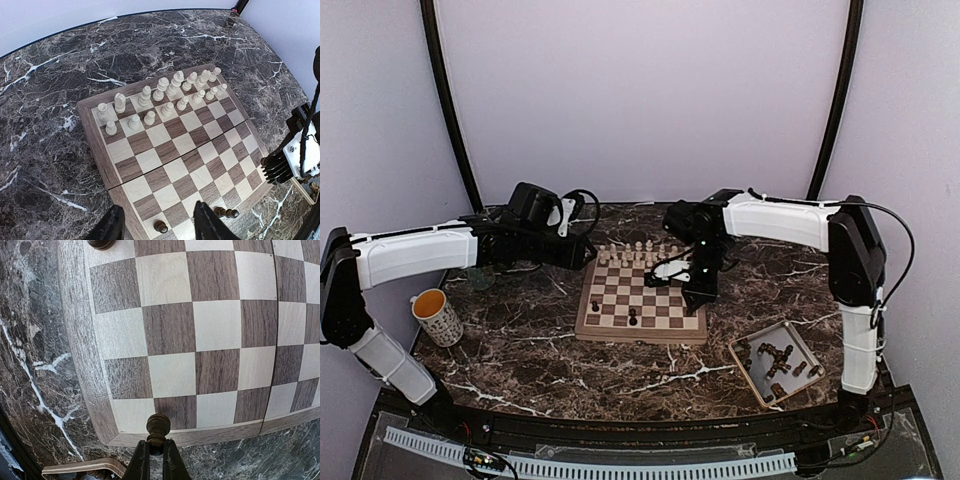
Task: Set up the chess pieces on the board
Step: Place the pawn at a7.
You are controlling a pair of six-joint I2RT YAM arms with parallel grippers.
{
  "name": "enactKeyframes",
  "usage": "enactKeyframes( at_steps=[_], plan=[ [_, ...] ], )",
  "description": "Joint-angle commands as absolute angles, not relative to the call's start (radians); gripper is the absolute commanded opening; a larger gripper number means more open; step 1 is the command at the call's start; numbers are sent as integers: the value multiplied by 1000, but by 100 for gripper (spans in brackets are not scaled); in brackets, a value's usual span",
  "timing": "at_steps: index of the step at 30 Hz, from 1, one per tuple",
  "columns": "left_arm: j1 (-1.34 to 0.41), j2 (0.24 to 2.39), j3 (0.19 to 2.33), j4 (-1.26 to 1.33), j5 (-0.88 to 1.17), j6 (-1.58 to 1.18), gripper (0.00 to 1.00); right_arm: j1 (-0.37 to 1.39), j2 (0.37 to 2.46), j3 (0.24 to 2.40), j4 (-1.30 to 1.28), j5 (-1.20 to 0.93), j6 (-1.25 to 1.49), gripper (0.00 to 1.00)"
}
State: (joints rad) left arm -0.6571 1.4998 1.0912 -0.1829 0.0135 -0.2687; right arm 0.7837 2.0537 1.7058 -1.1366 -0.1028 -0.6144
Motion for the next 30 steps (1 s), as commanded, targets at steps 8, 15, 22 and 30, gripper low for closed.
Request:
enactKeyframes(
  at_steps=[8, 15, 22, 30],
  plan=[
    [-655, 1497, 1106, -209, 27, -269, 50, 790, 2079, 1681, -1075, -69, -616, 8],
    [-655, 1515, 1114, -210, 39, -275, 50, 788, 2083, 1667, -1065, -55, -623, 14],
    [-655, 1530, 1124, -210, 41, -278, 50, 776, 2058, 1671, -1068, -55, -616, 27],
    [-655, 1560, 1150, -207, 50, -263, 50, 709, 1890, 1574, -1099, -135, -603, 31]
  ],
)
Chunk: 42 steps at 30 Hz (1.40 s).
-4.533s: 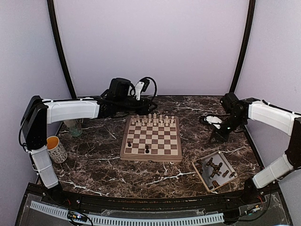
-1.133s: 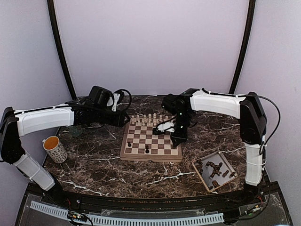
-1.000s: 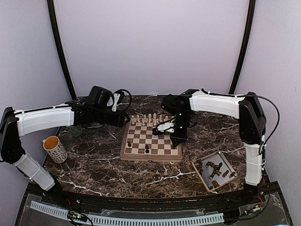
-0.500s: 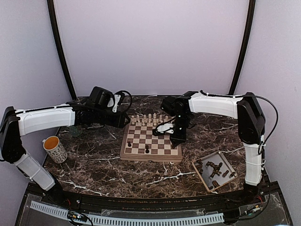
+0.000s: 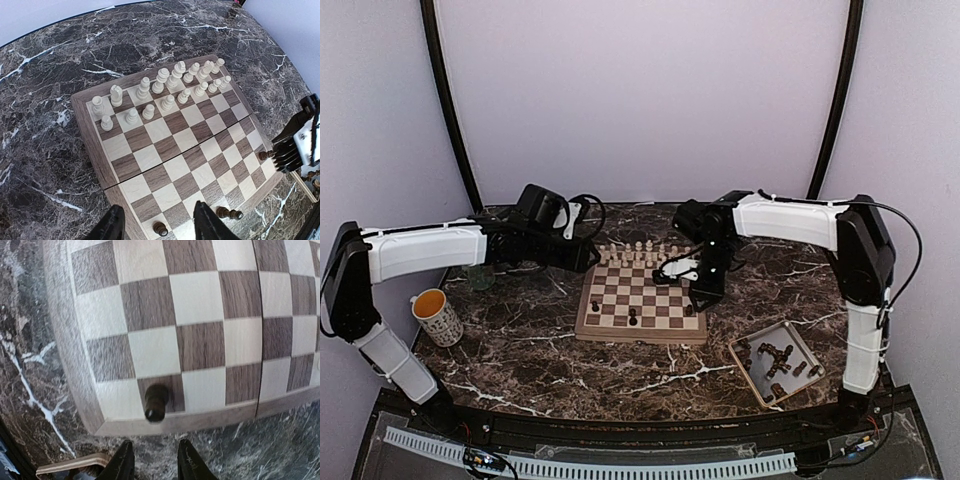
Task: Set up the chess pieces on the board
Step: Place the pawn at a7, then pick up the pawn from the storage box.
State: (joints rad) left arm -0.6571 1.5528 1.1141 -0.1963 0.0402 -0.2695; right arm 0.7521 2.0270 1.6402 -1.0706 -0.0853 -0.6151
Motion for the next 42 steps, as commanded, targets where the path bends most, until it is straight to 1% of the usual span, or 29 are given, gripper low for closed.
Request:
enactKeyframes(
  at_steps=[1, 8, 13, 15, 25, 32, 37, 42],
  plan=[
    [-655, 1563, 1152, -201, 52, -263, 50, 695, 1862, 1540, -1099, -143, -603, 31],
    [-655, 1608, 1182, -185, 81, -259, 50, 627, 1688, 1292, -1083, -143, -594, 33],
    [-655, 1633, 1194, -173, 108, -263, 50, 618, 1567, 1105, -1097, -148, -683, 31],
    [-656, 1644, 1204, -178, 120, -264, 50, 618, 1551, 1066, -1098, -143, -698, 31],
    [-657, 1650, 1210, -189, 138, -276, 50, 618, 1575, 998, -1024, -60, -674, 32],
    [-657, 1651, 1209, -191, 147, -279, 50, 619, 1587, 975, -965, -20, -642, 29],
    [-656, 1657, 1209, -190, 153, -282, 49, 620, 1623, 950, -955, -21, -638, 25],
    [-656, 1662, 1210, -189, 160, -282, 49, 618, 1623, 937, -949, -3, -630, 15]
  ],
)
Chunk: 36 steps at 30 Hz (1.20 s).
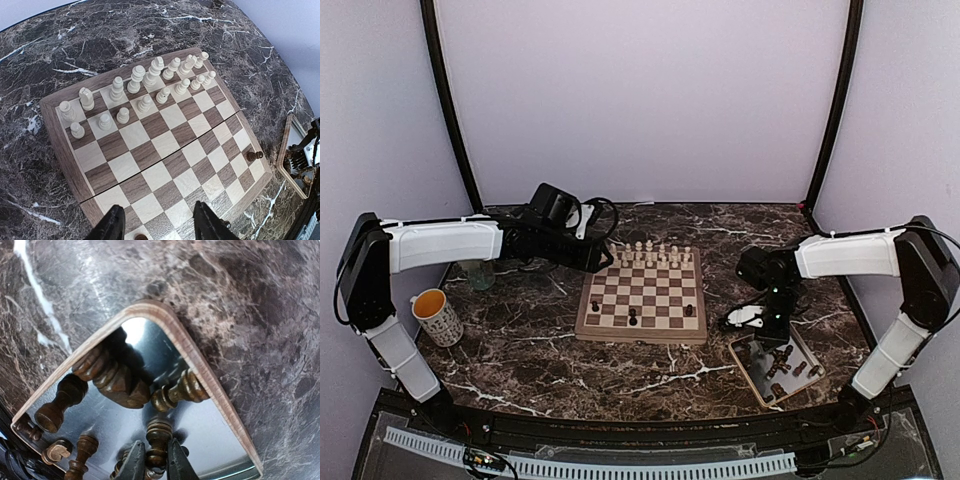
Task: Set up the chess pieces on the board
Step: Pick up the pawn from the storage box, then place the pawn at b7.
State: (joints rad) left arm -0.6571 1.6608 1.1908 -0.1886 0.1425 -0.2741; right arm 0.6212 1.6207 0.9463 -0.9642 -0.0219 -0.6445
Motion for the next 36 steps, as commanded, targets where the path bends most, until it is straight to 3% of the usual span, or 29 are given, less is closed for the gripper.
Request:
enactKeyframes(
  at_steps=[1, 8, 23, 36],
  plan=[
    [-656, 1662, 1209, -189, 160, -284, 49, 618, 1624, 940, -949, 2, -627, 12],
    [-655, 1655, 1207, -193, 168, -282, 50, 620, 1602, 1073, -1042, -32, -624, 3],
    [-655, 1562, 1140, -208, 94, -268, 49, 711, 1785, 1518, -1100, -35, -580, 3],
    [-652, 1488, 1074, -214, 40, -252, 50, 810, 2013, 1735, -1097, -55, -548, 4]
  ],
)
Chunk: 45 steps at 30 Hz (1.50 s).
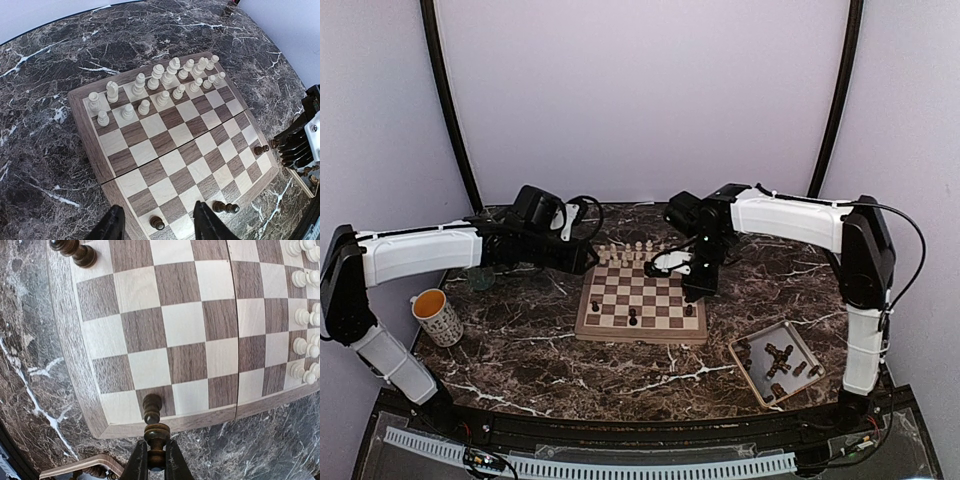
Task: Set up the chess pieces on the board
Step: Place the pawn at b7.
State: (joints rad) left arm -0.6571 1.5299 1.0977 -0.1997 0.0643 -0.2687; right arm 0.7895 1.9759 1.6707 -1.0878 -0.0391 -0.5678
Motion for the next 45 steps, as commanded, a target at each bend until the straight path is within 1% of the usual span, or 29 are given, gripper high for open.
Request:
enactKeyframes(
  at_steps=[1, 13, 23, 31, 42, 45],
  plan=[
    [-652, 1488, 1073, -214, 39, -252, 50, 812, 2024, 1750, -1098, -58, -547, 4],
    [-652, 1488, 1062, -212, 34, -249, 50, 832, 2135, 1824, -1128, -95, -540, 7],
    [-652, 1498, 1065, -212, 34, -242, 50, 839, 2173, 1823, -1128, -82, -538, 9],
    [-652, 1507, 1066, -211, 38, -241, 50, 841, 2177, 1809, -1117, -74, -535, 17],
    [-652, 1516, 1068, -209, 42, -239, 50, 841, 2173, 1814, -1111, -81, -529, 22],
    [-652, 1515, 1072, -213, 40, -236, 50, 841, 2149, 1824, -1120, -100, -521, 25]
  ],
)
